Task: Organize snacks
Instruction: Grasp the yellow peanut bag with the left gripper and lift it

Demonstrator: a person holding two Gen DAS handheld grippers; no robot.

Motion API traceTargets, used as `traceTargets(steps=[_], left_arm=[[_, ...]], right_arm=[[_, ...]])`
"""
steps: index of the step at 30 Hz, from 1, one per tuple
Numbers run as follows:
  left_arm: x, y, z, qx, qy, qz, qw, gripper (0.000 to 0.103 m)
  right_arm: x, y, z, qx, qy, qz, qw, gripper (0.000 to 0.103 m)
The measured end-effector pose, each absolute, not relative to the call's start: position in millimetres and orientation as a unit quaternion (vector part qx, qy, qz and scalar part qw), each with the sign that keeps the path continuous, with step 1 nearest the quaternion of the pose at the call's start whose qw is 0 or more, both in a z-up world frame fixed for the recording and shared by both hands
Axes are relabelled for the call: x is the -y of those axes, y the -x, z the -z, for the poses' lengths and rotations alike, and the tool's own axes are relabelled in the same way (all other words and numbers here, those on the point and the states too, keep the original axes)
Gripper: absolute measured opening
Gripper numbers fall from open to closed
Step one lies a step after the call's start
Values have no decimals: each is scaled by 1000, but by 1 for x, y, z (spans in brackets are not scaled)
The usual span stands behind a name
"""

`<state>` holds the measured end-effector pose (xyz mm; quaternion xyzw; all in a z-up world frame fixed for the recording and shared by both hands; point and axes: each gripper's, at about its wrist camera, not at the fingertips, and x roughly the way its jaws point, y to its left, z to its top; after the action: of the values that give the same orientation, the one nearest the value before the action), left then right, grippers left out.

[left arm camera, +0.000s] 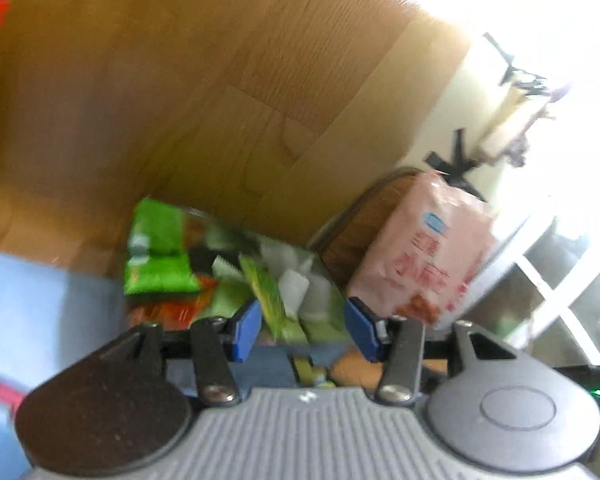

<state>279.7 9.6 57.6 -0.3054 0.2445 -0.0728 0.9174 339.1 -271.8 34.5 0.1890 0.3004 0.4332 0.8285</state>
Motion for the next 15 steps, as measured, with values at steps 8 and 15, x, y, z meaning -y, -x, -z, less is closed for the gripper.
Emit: traceTargets(steps=[8, 15], left_arm=[[-3, -159, -4, -309, 325, 47, 893, 56], [1, -115, 29, -305, 412, 46, 857, 42]], right_arm=[[259, -241, 11, -391, -148, -505, 755, 50], [222, -201, 21, -404, -113, -512, 749, 40]])
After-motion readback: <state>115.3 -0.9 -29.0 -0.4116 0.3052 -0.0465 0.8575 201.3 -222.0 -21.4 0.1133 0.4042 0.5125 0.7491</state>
